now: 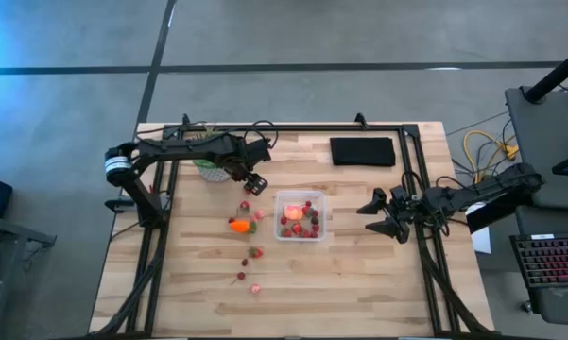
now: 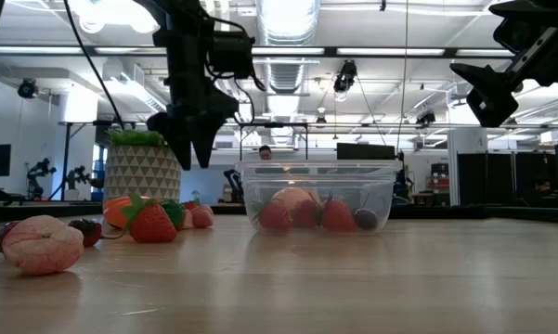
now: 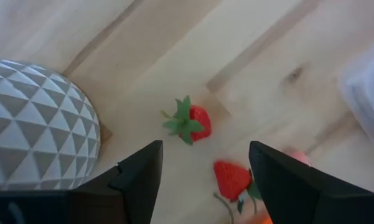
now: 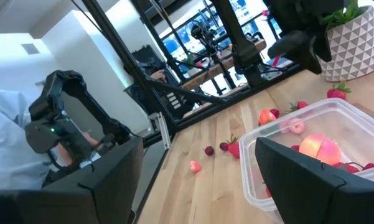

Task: Pick and placing Produce into tupperware
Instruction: Put the strawberry into the transparent container

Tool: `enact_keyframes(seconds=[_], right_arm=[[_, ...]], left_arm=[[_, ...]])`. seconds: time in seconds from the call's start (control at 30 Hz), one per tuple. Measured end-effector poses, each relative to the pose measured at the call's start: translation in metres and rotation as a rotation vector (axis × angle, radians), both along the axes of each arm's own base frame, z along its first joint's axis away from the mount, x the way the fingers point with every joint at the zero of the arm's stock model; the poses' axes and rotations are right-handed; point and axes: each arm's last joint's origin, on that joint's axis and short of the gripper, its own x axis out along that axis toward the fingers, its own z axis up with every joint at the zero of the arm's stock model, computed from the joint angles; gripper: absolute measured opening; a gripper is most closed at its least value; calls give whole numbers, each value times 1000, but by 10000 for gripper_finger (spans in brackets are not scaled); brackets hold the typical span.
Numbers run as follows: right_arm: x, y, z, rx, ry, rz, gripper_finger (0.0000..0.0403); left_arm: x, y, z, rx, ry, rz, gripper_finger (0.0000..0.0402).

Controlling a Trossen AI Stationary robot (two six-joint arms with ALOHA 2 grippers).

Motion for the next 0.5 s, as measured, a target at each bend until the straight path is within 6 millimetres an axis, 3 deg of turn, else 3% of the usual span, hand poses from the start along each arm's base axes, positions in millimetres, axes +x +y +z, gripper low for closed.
enact_keyframes(seconds=[0.3,0.5], right_arm=[[0,0,0,0,0,0,299],[0,0,0,0,0,0,304]], left_arm=[[1,0,-31,0,18,72,221],[3,0,-40,32,43,95,221]])
